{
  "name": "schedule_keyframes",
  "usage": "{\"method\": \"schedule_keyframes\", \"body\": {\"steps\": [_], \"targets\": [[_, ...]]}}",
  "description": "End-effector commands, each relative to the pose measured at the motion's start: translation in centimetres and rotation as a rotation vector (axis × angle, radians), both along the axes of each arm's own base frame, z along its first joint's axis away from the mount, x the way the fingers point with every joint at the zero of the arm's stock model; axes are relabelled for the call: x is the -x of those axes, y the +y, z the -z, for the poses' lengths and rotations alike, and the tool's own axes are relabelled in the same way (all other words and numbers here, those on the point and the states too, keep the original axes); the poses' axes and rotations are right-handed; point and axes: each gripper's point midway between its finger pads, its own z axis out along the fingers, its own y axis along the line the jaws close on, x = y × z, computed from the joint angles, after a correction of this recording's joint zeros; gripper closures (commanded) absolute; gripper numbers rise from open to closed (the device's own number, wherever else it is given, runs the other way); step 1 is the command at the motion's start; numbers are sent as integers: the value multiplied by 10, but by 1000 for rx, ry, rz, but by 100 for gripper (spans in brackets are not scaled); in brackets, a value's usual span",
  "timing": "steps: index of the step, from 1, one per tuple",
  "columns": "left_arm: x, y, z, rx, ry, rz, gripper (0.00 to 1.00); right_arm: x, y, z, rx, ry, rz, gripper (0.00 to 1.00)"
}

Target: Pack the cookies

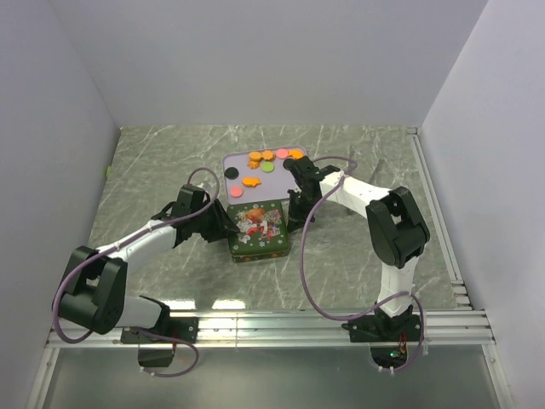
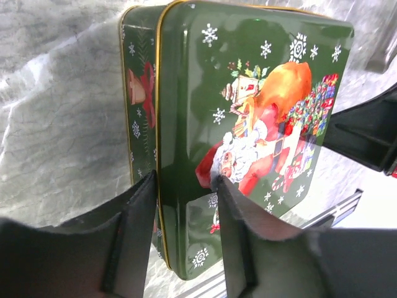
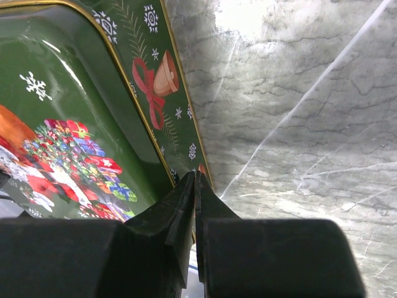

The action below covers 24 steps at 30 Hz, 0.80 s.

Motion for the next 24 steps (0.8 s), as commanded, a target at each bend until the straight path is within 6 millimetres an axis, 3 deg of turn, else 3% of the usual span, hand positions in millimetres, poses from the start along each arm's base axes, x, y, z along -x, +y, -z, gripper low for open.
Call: {"method": "schedule_keyframes", "body": {"steps": [1,3,5,12,15,24], "targets": [[23,3,26,-20,82,0,64,-2,17,-8,-50,-15,-25,90],[26,5,31,-23,89,-6,68,0,16,-7,-48,-9,-26,91],[27,6,32,-26,94,-9,65,1,16,-6,-46,-7,-27,91],[25,13,29,-67,86,-24,29,1,16,-4,-44,-4,-22,92],[23,16,25,-83,80,-29,18,0,15,-5,-38,-8,-20,92],[17,24,2,-106,39,-48,10,-3,9,-7,-6,-24,-6,91]]}}
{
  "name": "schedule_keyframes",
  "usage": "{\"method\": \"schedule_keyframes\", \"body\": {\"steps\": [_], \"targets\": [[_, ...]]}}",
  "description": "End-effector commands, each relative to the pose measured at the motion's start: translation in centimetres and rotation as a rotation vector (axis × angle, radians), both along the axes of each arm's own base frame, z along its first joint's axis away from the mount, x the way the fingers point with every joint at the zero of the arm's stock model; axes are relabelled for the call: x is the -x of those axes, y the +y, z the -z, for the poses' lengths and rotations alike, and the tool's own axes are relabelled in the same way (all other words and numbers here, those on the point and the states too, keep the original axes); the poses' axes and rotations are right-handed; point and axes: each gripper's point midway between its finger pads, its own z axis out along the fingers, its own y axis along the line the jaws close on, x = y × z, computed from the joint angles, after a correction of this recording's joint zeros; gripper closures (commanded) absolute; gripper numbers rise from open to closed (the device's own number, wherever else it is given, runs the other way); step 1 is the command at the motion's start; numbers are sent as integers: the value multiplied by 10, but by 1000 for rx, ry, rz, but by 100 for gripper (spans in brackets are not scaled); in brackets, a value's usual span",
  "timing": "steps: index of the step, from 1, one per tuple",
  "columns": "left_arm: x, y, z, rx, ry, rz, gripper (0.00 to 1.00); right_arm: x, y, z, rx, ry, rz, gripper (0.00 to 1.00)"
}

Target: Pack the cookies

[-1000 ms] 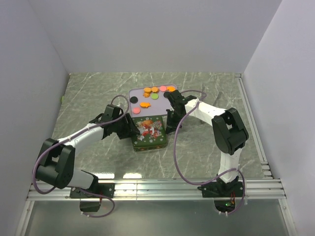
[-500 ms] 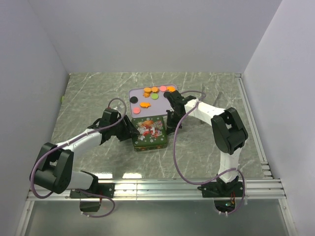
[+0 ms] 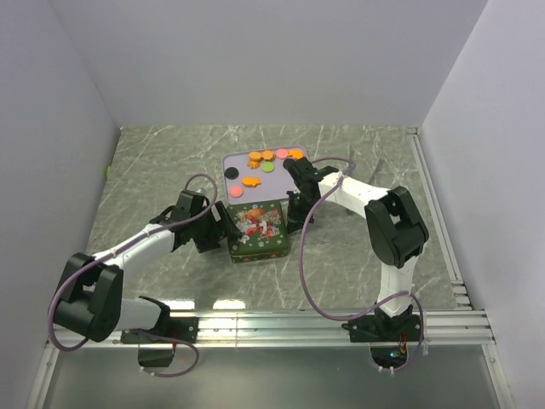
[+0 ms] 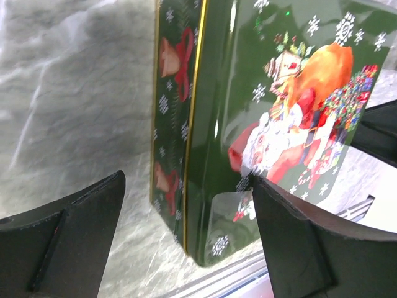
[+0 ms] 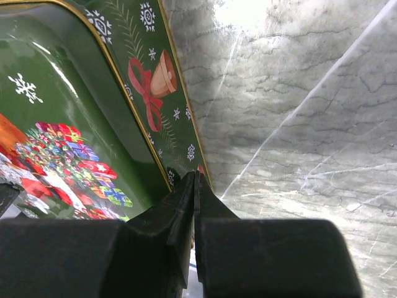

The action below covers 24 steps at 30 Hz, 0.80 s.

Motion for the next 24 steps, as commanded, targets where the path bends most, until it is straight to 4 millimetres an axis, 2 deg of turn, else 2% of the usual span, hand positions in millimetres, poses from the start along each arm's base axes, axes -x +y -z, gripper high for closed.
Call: {"method": "schedule_keyframes", "body": {"steps": [1,5,8,9,14,16,20,22,23,24], "targets": [[0,13,-9,-70,-9,-7,10,-7,6,-10,0,-41,3,90],[-3,19,-22,-79,-36,-20,10,-11,-9,-9,70,-51,34,83],[-6,22,-32,-84,-60,-27,10,-15,-22,-9,104,-54,67,69],[-8,23,-36,-86,-70,-27,10,-16,-25,-11,113,-59,74,57],[-12,33,-55,-116,-117,-50,9,-24,-46,-24,154,-97,114,42],[-16,35,-67,-127,-145,-48,9,-29,-54,-36,159,-127,131,39],[-21,52,-85,-208,-186,-66,8,-35,-73,-64,165,-175,170,38],[-29,56,-105,-222,-233,-78,8,-38,-82,-86,153,-225,185,36],[-34,56,-122,-223,-275,-74,8,-36,-84,-99,141,-252,181,34],[-35,67,-128,-274,-282,-109,6,-36,-86,-107,136,-271,179,34]]}}
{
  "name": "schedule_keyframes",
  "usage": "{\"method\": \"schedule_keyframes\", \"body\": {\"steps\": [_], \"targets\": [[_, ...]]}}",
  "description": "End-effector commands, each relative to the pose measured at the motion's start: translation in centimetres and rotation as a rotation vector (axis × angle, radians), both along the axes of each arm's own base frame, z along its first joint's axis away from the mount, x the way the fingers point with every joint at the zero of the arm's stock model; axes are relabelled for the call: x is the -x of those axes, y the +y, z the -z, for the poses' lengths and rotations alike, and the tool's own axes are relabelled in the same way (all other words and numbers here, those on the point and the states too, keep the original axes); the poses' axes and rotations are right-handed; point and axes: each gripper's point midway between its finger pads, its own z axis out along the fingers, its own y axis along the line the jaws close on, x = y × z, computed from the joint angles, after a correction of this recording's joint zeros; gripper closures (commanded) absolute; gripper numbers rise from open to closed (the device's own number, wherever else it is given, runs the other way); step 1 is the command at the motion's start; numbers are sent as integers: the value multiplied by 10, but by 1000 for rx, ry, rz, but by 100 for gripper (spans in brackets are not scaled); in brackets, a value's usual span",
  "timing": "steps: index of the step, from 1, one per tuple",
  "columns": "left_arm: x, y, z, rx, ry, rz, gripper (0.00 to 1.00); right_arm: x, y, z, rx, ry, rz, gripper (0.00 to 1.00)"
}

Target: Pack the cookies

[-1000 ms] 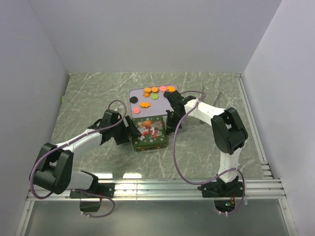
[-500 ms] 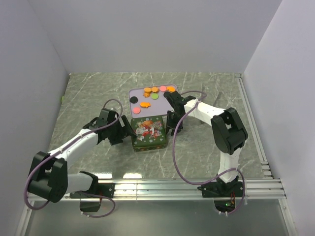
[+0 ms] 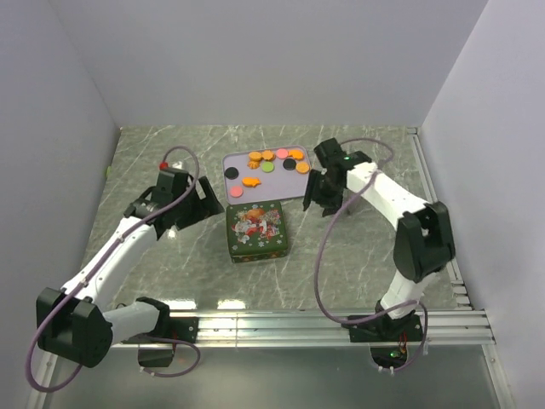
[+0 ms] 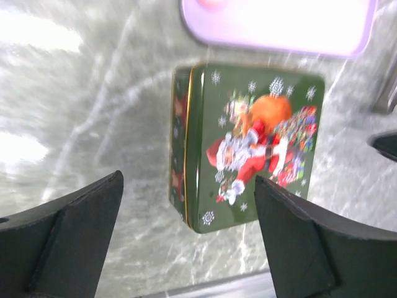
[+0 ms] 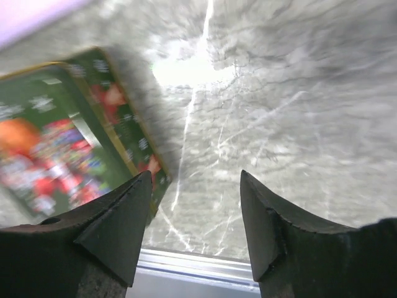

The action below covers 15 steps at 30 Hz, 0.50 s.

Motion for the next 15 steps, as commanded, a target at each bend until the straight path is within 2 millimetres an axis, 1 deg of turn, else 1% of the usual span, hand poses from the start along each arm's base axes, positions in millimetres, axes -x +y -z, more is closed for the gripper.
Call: {"method": "schedule_keyframes", "body": {"steps": [1,2,3,5,6,7,8,9,10,11,12,13,14,15], "targets": [[-14,27,-51,-114,-131,-59,5,-7,-11,-64,-14,-157,-27,34],[-15,31,-64,-126,-164,-72,5,-4,-10,-71,-22,-168,-41,33],[-22,37,-87,-146,-224,-100,4,-1,-11,-84,-35,-200,-49,31],[-24,46,-109,-170,-273,-127,3,1,-14,-100,-34,-251,-56,27],[-28,50,-132,-181,-323,-145,3,4,-17,-118,-45,-304,-52,24],[-28,62,-141,-220,-339,-194,2,7,-18,-126,-48,-338,-56,24],[-28,69,-151,-240,-356,-229,2,5,-20,-139,-53,-395,-49,23],[-29,74,-170,-238,-400,-259,1,11,-24,-164,-80,-479,-45,23],[-29,85,-181,-265,-431,-314,1,15,-24,-174,-96,-527,-53,22],[-25,92,-198,-255,-476,-358,1,19,-26,-215,-142,-705,-50,16],[-22,100,-205,-261,-509,-399,0,25,-27,-232,-165,-799,-63,8],[-20,107,-212,-268,-564,-431,1,30,-31,-213,-158,-825,-53,6],[-14,115,-214,-281,-673,-439,1,38,-38,-262,-255,-1058,-11,5],[-13,115,-217,-272,-755,-435,1,44,-42,-267,-287,-1145,2,5]]}}
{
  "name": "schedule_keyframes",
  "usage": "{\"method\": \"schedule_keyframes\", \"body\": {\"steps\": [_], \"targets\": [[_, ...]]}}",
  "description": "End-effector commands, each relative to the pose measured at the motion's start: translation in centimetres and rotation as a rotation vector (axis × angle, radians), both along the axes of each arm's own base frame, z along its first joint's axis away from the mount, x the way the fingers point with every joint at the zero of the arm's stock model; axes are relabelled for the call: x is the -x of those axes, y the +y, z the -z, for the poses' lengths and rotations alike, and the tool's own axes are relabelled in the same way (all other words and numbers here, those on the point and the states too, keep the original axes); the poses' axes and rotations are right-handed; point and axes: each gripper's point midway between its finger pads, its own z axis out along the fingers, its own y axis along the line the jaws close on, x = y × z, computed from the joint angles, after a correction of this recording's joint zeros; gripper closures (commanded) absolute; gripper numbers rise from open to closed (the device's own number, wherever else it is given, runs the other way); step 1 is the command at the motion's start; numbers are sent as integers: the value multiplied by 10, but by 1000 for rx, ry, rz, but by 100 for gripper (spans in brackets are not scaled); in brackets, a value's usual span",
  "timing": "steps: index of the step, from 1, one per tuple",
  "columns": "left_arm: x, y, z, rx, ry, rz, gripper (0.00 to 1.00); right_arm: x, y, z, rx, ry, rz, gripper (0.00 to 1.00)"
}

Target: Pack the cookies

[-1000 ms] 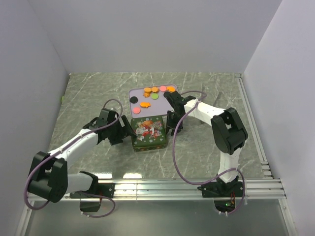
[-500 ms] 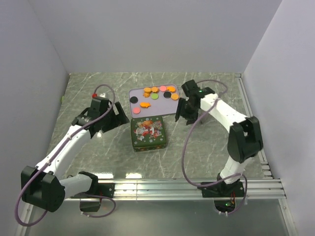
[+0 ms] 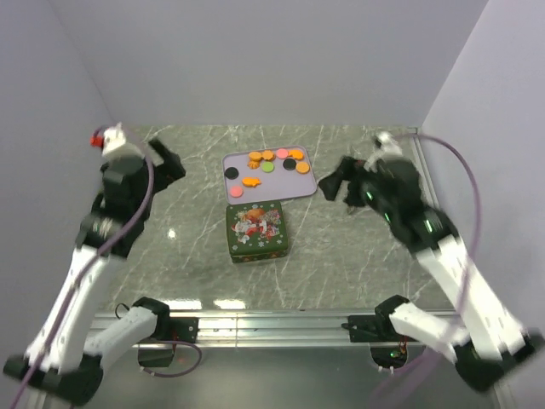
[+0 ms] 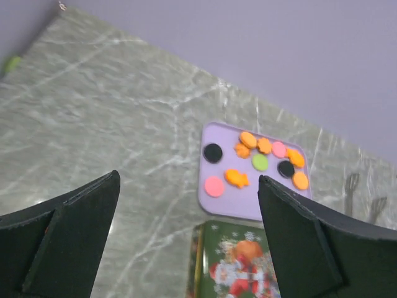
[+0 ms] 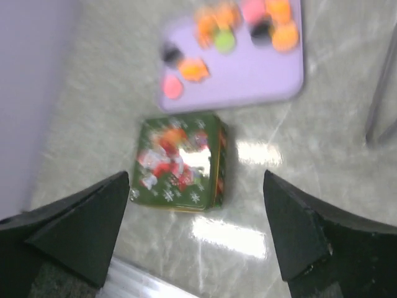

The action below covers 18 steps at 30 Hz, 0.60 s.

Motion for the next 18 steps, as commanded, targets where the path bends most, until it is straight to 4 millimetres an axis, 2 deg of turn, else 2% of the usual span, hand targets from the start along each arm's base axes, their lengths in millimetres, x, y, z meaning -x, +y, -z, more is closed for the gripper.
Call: {"method": "schedule_keyframes", "body": {"steps": [1,2,3,4,5,6,9,10,13,15,16,18], "targets": [[17,33,-13,-109,-241,-89,1,7,-21,-18,-75,-379,58,5],[25,31,-2,-201,-359,-26,0,23,-32,-58,-169,-587,75,4],[30,28,9,-231,-399,3,1,21,-39,-23,-107,-604,91,4],[35,28,18,-263,-434,21,1,26,-44,-25,-94,-673,92,4],[43,29,36,-306,-489,32,1,39,-50,-39,-96,-780,82,3],[47,33,45,-303,-503,13,1,38,-51,-21,-26,-779,63,3],[55,55,85,-239,-479,-113,1,36,-66,0,12,-698,135,3],[57,56,98,-239,-464,-115,1,34,-71,9,35,-671,162,3],[57,62,124,-223,-424,-153,0,33,-74,18,59,-665,172,2],[56,62,133,-226,-422,-155,1,31,-73,25,76,-654,165,2],[56,60,128,-221,-455,-147,0,31,-73,27,79,-650,162,2],[52,57,141,-246,-443,-130,0,29,-69,32,82,-637,150,2]]}}
